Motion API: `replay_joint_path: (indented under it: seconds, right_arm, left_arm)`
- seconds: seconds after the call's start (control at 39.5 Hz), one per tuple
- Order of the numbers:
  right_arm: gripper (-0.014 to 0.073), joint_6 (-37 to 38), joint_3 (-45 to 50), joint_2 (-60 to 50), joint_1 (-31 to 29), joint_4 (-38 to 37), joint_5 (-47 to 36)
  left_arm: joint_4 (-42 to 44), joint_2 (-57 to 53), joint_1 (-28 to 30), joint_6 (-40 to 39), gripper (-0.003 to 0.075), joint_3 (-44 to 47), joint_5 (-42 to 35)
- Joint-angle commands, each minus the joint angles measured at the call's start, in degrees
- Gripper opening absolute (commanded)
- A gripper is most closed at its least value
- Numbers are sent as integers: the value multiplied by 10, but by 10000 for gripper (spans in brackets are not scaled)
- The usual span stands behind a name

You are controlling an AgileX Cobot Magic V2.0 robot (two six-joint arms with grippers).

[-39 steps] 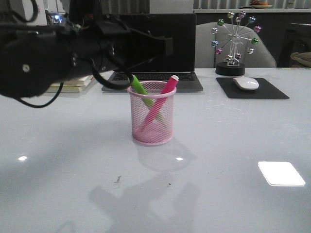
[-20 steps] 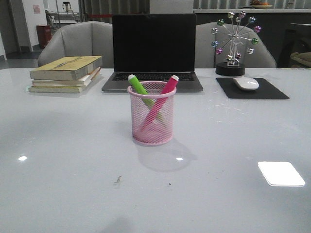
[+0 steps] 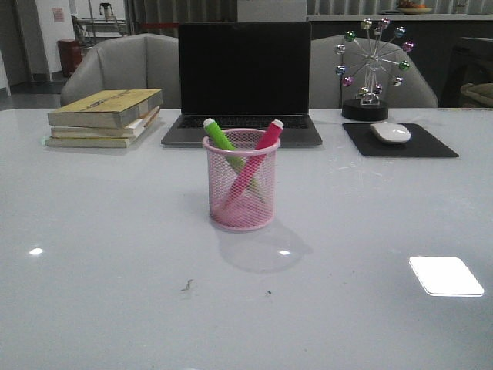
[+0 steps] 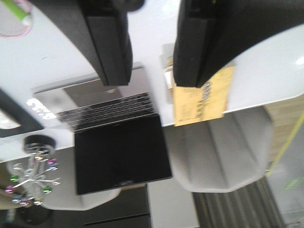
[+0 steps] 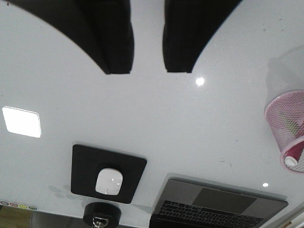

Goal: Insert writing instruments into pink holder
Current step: 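Withdraw the left gripper away from the holder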

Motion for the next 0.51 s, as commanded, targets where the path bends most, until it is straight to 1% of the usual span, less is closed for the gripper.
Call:
replay_joint_path:
  seconds: [0.0, 0.18, 0.35, 0.48]
  right_arm:
    - [309, -4, -17, -4, -4, 10, -40]
    - [309, -4, -17, -4, -4, 10, -40]
    - [309, -4, -17, -4, -4, 10, -40]
    - [309, -4, -17, -4, -4, 10, -40]
  left_arm:
    - [9, -48, 16, 0, 314, -1, -10]
    - [9, -124, 38, 0, 314, 68, -9]
    - [10, -208, 43, 0, 314, 141, -8]
    - [10, -256, 43, 0, 314, 181, 10]
